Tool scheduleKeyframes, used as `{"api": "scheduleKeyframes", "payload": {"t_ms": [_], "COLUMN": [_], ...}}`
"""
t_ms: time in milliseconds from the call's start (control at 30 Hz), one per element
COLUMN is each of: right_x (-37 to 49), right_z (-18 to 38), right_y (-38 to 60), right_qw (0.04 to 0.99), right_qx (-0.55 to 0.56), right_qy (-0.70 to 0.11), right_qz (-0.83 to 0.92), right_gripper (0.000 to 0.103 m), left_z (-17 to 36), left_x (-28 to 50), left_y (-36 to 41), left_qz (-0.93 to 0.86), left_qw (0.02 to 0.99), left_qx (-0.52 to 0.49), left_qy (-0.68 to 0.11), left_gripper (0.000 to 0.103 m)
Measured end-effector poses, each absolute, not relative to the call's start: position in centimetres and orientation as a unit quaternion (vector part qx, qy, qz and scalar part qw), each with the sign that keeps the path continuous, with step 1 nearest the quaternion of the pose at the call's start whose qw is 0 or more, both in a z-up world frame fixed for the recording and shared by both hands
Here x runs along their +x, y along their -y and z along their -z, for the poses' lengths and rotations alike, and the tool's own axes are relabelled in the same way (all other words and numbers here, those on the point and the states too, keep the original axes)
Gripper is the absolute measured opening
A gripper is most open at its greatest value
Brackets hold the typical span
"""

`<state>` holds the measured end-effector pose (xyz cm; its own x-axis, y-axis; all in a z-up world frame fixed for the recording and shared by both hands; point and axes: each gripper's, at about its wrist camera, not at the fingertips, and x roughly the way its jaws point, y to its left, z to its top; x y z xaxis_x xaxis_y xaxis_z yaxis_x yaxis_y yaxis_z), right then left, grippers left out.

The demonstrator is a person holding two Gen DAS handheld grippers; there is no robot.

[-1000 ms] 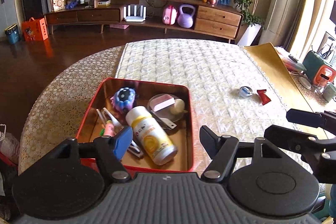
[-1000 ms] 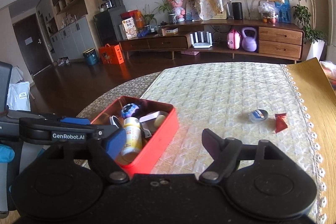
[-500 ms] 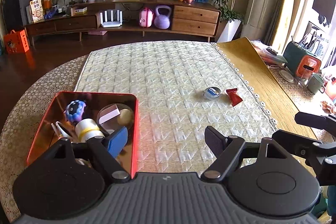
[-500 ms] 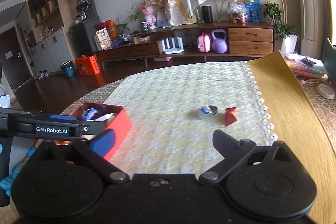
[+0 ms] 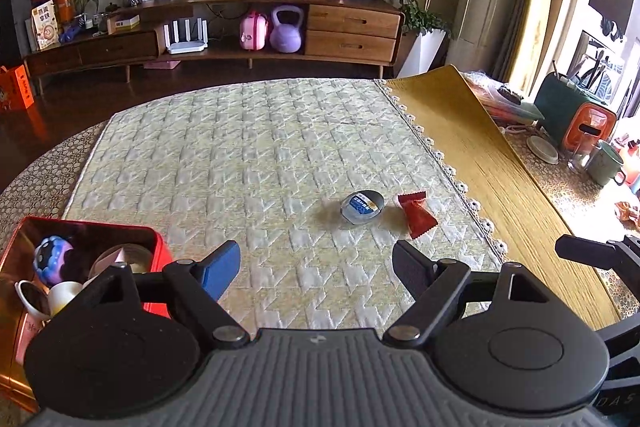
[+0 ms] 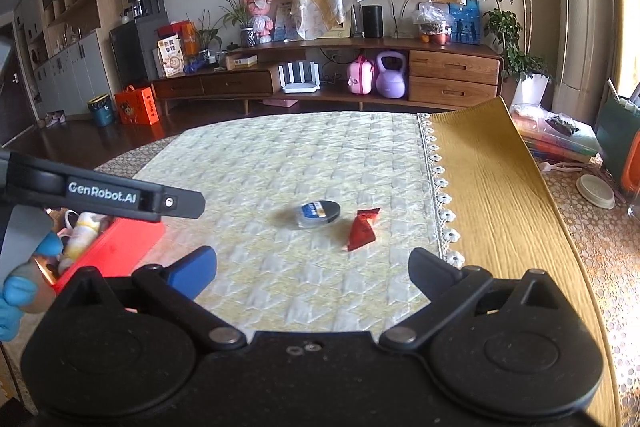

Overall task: Organize rigid objects
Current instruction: 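Move both tools back toward the round tin and red snack packet, then grasp the round blue-labelled tin with the left tool while the right tool grasps the red packet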

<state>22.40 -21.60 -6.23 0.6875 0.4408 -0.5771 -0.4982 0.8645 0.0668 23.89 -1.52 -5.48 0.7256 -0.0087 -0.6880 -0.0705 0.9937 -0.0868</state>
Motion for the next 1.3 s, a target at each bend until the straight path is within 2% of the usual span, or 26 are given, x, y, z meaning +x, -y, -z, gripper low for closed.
{"api": "scheduleKeyframes", "payload": {"t_ms": [267, 400, 867, 1033, 1300], "right_x": [26.2, 27.9, 31.8, 32.4, 33.0], "right_z": [8.9, 10.3, 13.6, 14.0, 14.5], "right_y": [21.3, 21.1, 20.8, 20.0, 18.8], "right_qw": [0.912, 0.906, 0.9, 0.9, 0.902], "right_qx": [-0.073, -0.068, -0.058, -0.068, -0.086], "right_qy": [-0.309, -0.319, -0.343, -0.336, -0.322], "right_qz": [-0.259, -0.269, -0.264, -0.27, -0.273], "right_gripper": [0.099, 0.092, 0.076, 0.073, 0.06], "left_z": [7.9, 9.3, 13.7, 14.8, 15.5], "left_x": [28.7, 30.7, 35.7, 37.0, 38.3], "left_y": [3.1, 3.9, 5.2, 4.9, 4.9], "left_qz": [-0.002, 0.001, 0.017, 0.013, 0.012], "left_qw": [0.922, 0.919, 0.913, 0.91, 0.914], "left_qx": [-0.065, -0.065, -0.047, -0.048, -0.037], "left_qy": [-0.382, -0.39, -0.406, -0.411, -0.403], "left_gripper": [0.083, 0.083, 0.083, 0.083, 0.083]}}
